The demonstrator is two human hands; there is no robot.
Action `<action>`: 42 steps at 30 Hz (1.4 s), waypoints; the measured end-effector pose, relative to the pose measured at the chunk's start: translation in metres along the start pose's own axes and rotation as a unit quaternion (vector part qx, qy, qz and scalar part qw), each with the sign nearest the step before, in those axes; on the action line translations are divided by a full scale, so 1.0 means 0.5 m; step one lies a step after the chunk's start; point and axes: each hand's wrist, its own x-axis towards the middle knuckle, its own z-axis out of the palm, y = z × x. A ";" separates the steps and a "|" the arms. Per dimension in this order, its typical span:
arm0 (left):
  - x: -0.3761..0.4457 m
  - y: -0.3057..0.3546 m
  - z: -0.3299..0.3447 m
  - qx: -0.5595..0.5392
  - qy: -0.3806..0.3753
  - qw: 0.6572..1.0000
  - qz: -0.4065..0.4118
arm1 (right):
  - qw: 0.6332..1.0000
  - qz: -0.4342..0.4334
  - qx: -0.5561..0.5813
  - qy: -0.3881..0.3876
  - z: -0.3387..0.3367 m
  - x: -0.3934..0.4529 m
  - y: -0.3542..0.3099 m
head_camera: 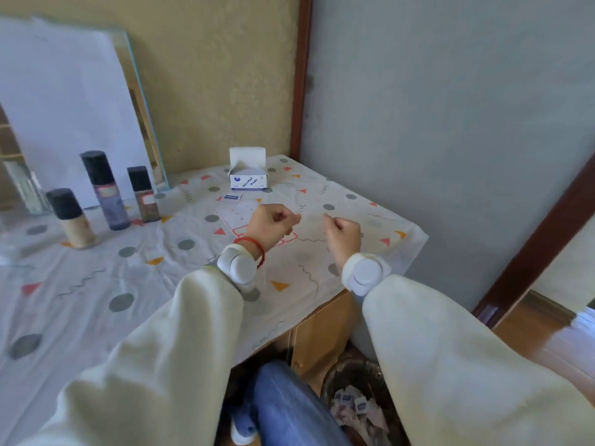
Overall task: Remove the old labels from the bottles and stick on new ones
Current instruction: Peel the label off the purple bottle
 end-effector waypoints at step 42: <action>-0.091 -0.166 -0.454 0.317 0.077 0.910 -0.254 | 0.975 -0.004 -0.009 -0.222 0.423 -0.061 -0.062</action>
